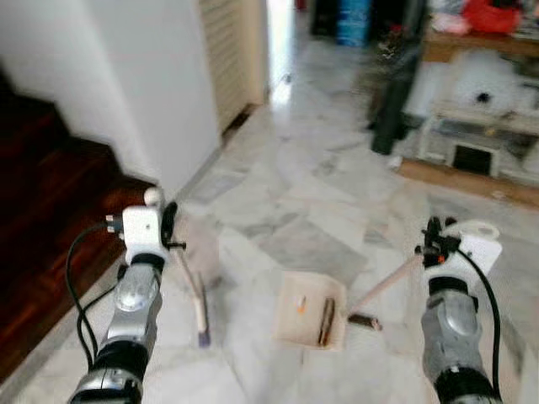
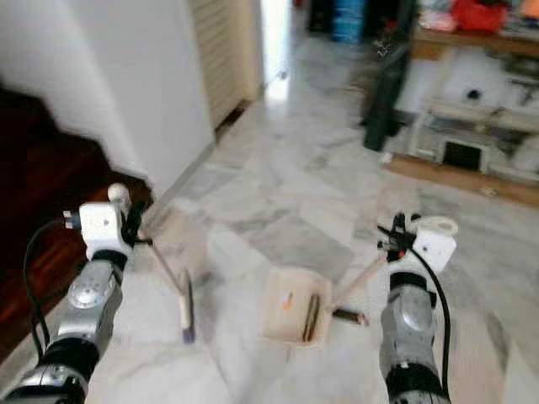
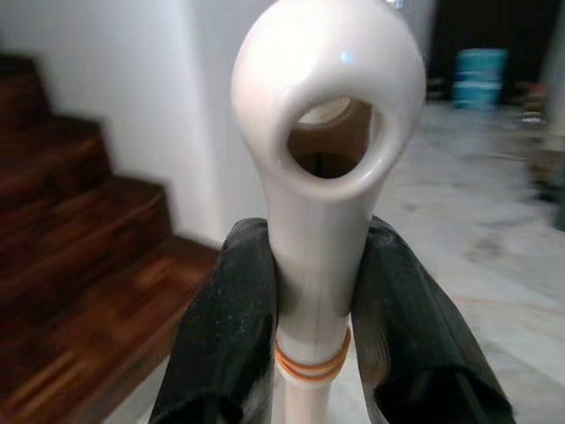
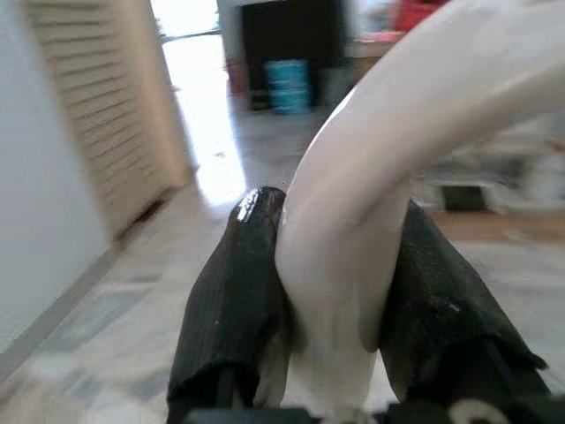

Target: Sweep floor

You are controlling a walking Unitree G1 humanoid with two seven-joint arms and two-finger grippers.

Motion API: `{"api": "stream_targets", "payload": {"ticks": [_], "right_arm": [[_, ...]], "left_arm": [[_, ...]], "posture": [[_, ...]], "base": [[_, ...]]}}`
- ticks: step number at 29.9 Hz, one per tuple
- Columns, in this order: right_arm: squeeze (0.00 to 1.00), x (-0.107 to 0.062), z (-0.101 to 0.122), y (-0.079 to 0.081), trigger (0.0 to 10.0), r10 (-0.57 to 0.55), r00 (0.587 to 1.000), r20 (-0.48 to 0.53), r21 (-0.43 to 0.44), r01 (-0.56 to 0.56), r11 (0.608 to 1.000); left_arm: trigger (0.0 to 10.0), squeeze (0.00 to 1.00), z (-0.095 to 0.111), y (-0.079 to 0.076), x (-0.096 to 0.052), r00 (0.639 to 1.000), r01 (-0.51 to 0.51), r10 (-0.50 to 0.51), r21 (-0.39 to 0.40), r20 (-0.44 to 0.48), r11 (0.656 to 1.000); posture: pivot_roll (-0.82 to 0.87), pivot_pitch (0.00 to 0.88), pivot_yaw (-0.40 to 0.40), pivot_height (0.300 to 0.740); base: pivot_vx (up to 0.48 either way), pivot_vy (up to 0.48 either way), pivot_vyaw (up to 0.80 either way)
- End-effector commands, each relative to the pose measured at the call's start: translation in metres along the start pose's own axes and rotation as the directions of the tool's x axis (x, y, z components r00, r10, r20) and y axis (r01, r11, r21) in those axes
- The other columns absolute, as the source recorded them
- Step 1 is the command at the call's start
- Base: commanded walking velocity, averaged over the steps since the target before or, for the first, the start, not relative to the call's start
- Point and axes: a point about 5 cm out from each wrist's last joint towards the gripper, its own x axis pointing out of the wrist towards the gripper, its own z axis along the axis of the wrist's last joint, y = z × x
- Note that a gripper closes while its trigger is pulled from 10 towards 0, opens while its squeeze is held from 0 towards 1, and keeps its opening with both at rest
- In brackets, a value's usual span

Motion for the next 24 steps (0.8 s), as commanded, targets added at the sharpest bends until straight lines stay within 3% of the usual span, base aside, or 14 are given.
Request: {"api": "stream_targets", "payload": {"ticks": [1, 11, 17, 24], "right_arm": [[0.0, 0.005, 0.016, -0.007, 10.0, -0.006, 0.998, 0.067, 0.008, 0.006, 1.0], [0.0, 0.001, 0.016, -0.011, 10.0, -0.019, 0.997, 0.077, 0.006, 0.018, 1.0], [0.0, 0.006, 0.016, 0.006, 10.0, 0.022, 0.998, 0.058, 0.027, -0.024, 0.999], [0.0, 0.01, 0.023, 0.007, 10.0, 0.011, 0.997, 0.081, 0.045, -0.015, 0.999]], "left_arm": [[10.0, 0.0, 0.015, -0.004, 0.005, 0.997, -0.005, 0.005, 0.006, 0.081, 1.0], [10.0, 0.0, 0.024, -0.024, 0.01, 0.993, 0.058, -0.059, 0.009, 0.104, 0.998], [10.0, 0.0, 0.024, -0.012, 0.009, 0.994, 0.001, -0.004, 0.02, 0.111, 1.0], [10.0, 0.0, 0.019, -0.002, 0.004, 0.996, -0.032, 0.029, 0.023, 0.087, 0.999]], "posture": [[-0.01, 0.0, -0.031, 0.74], [0.01, 0.0, 0.005, 0.74], [0.01, 0.0, -0.042, 0.74], [0.0, 0.0, -0.018, 0.74]], "base": [[0.0, 0.0, 0.8], [0.0, 0.0, 0.8], [0.0, 0.0, 0.8], [0.0, 0.0, 0.8]]}}
